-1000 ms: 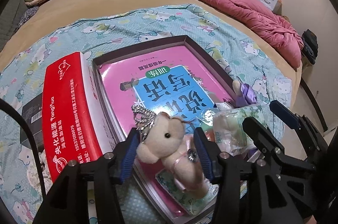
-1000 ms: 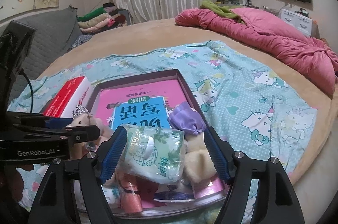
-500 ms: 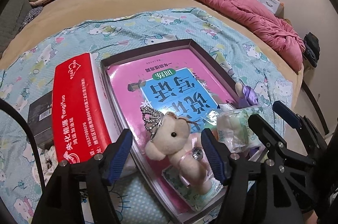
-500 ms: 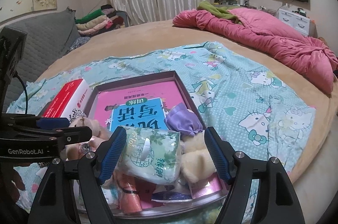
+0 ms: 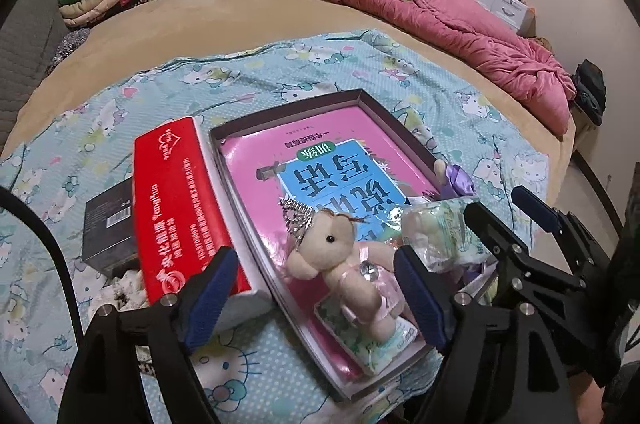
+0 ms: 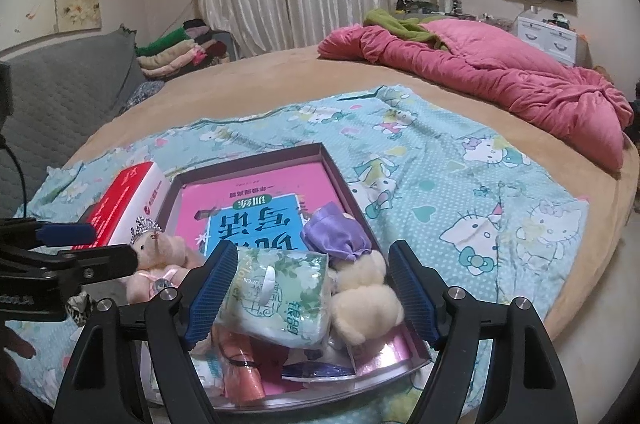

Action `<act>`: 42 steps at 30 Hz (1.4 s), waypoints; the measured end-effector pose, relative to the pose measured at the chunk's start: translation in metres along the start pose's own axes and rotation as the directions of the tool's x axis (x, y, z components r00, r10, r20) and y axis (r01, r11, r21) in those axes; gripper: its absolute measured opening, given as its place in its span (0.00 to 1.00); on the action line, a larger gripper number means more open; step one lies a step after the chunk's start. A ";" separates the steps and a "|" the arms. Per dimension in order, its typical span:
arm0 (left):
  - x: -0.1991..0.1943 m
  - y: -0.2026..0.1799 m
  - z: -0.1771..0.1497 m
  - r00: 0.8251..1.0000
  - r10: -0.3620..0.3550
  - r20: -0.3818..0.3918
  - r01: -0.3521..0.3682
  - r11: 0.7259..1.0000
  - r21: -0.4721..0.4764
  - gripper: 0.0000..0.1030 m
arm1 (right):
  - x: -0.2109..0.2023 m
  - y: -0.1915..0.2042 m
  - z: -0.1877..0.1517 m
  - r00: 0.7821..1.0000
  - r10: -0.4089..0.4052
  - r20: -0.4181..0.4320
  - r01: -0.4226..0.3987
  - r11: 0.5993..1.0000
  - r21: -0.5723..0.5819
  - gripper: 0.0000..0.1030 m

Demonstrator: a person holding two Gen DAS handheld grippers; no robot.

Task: Organize soft objects
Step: 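Open the left gripper on the bear while the right gripper releases the wipes, then move both open grippers back toward the white cloth and leopard scrunchie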

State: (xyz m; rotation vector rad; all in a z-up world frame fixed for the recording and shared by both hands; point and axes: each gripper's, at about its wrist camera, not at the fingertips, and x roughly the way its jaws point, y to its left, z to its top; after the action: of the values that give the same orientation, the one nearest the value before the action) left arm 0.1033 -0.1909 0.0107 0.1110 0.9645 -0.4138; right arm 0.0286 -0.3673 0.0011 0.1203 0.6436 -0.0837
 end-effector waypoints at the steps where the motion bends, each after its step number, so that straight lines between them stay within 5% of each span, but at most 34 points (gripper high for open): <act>1: -0.002 0.001 -0.001 1.000 0.001 0.001 -0.001 1.000 -0.001 0.79 | 0.000 0.000 0.000 1.000 0.000 -0.002 0.000 1.000 0.002 0.77; 16: -0.026 0.004 -0.015 0.999 0.031 0.008 -0.031 1.000 0.005 0.85 | -0.014 0.006 0.002 1.000 -0.006 0.002 0.006 1.000 0.007 0.78; 25: -0.046 0.010 -0.021 0.998 0.060 0.028 -0.061 0.998 0.004 0.85 | -0.045 0.024 0.015 0.997 0.017 0.076 -0.017 1.000 0.005 0.79; 42: -0.093 0.035 -0.037 0.994 0.090 0.070 -0.087 0.996 -0.034 0.85 | -0.088 0.079 0.033 0.985 0.143 0.101 -0.136 0.988 -0.068 0.79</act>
State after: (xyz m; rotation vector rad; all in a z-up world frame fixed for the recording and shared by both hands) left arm 0.0422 -0.1213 0.0627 0.1096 0.8920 -0.3189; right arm -0.0130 -0.2901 0.0871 0.1008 0.5302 0.0647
